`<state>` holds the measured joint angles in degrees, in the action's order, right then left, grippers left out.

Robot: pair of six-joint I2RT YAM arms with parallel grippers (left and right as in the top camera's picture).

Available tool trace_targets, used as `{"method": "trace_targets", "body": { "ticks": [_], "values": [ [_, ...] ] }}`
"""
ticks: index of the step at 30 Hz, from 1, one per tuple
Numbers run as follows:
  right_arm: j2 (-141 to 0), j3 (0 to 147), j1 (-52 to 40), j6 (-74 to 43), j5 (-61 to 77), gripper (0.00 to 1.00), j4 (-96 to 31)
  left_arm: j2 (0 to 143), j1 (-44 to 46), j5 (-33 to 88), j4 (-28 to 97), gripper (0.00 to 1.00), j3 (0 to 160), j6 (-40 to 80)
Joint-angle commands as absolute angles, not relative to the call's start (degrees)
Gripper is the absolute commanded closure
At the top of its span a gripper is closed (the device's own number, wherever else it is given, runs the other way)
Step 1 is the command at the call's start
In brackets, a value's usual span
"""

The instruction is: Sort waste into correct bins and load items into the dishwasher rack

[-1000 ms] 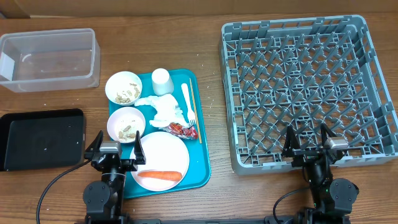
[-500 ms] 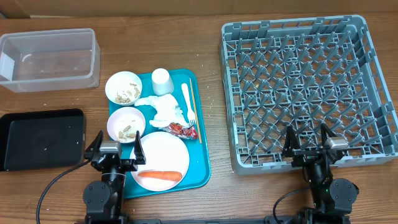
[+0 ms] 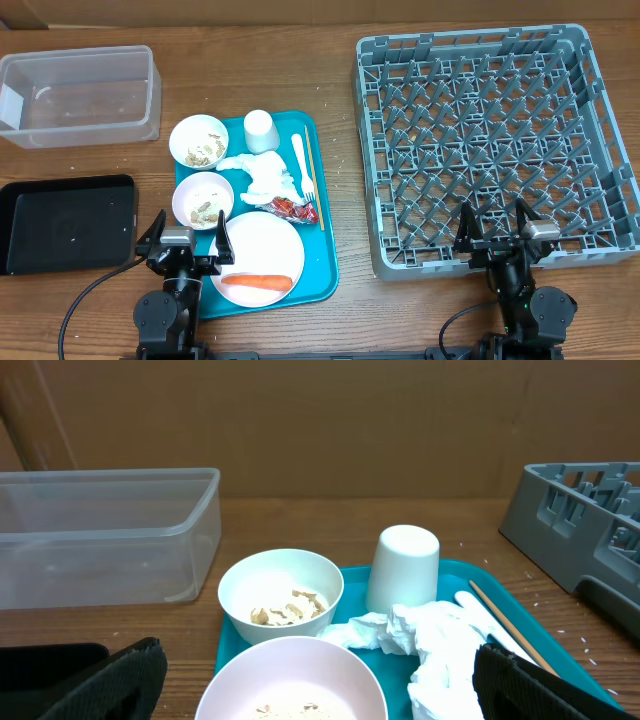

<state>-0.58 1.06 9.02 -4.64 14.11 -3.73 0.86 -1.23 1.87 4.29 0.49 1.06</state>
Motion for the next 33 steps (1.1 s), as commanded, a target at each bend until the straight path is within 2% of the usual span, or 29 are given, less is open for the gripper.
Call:
{"method": "trace_targets", "body": {
  "ticks": [1,11,14,22,27,33],
  "values": [
    [-0.16,0.47,9.39,-4.47,13.56,0.0,-3.49,0.25,-1.48,1.48,4.38,0.0,0.27,0.38],
    [-0.16,0.47,9.39,-4.49,13.56,0.0,-3.51,0.25,-1.45,4.27,4.12,0.0,0.3,2.72],
    [-0.16,0.47,9.39,-4.47,13.56,0.0,-3.49,0.25,-1.45,14.02,3.14,0.0,0.3,16.47],
    [-0.16,0.47,9.39,-4.47,13.58,0.0,-3.49,0.25,-1.48,24.95,1.04,0.0,0.32,41.39],
    [-0.16,0.47,9.39,-4.49,13.56,0.0,-3.49,0.25,-1.48,35.22,-3.97,0.0,1.37,41.25],
    [-0.16,0.47,9.39,-4.47,13.56,0.0,-3.49,0.36,-1.48,35.16,3.14,0.0,8.38,36.88]
  ]
}}
